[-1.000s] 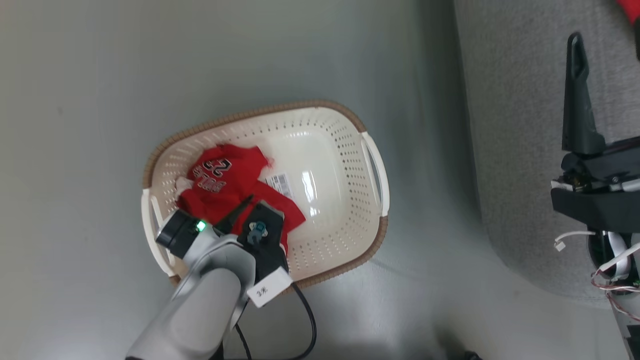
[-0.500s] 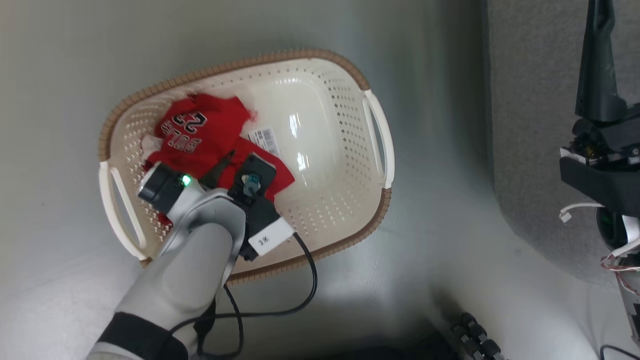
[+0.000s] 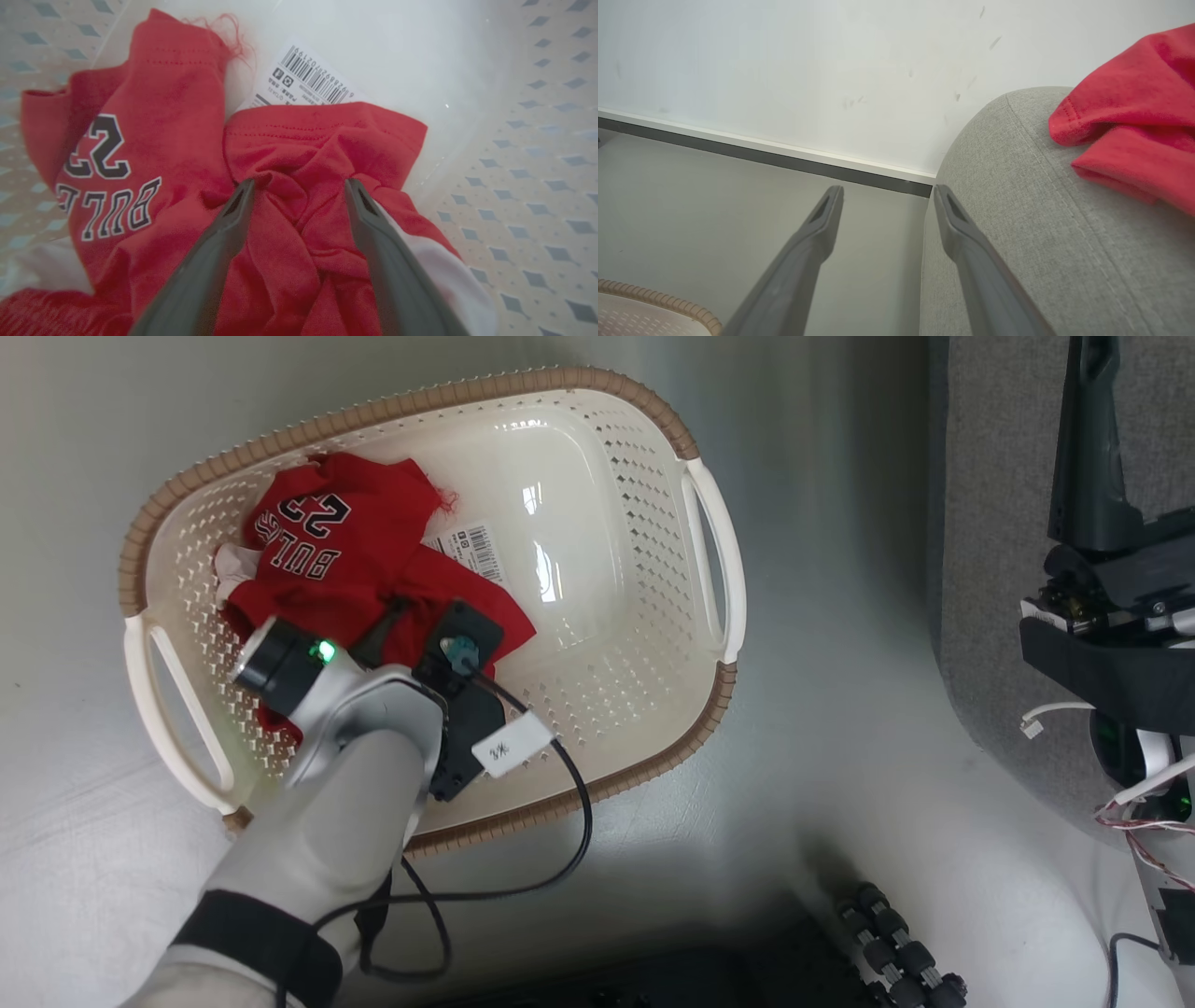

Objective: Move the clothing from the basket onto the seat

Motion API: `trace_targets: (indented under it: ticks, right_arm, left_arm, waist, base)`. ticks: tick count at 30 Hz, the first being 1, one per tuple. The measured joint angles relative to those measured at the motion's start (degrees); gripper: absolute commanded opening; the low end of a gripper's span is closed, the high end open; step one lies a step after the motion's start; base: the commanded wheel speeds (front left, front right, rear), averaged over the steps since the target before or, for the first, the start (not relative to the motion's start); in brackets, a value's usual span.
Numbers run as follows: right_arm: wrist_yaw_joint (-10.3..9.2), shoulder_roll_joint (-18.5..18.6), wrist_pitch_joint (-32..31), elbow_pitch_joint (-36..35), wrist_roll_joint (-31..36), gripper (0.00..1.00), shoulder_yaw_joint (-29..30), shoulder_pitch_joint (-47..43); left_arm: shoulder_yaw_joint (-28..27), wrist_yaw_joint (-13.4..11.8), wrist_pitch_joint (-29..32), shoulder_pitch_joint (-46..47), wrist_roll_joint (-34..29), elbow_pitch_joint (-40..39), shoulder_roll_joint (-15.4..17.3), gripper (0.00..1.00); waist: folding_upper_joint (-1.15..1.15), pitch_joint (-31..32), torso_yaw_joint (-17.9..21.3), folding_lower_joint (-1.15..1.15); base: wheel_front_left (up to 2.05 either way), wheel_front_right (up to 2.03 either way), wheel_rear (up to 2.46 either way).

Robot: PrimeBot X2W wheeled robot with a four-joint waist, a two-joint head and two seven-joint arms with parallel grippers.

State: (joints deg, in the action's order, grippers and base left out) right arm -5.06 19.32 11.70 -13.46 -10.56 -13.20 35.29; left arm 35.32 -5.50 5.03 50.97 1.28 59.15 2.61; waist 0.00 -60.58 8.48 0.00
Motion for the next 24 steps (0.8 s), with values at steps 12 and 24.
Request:
trace_targets:
  ticks: [12,24]
  right_arm:
    - [0.0,-0.67,0.82,0.68,0.54,1.0,-1.25,1.32]
    - [0.54,-2.0,2.02,5.49,0.53,1.0,-2.1,2.24]
  left_arm:
    - [1.25,-0.57,2.01,2.86,-1.46,3.61,0.0,0.12]
    - [2.01,-1.04,-0.54,2.55,2.67,0.68,0.01,0.0]
  waist:
    - [0.0,-1.15,1.01,0.0]
    - [-0.01,0.75,1.35,0.0]
  base:
    - [0.0,0.0,0.0]
    - [0.0,0.0,0.0]
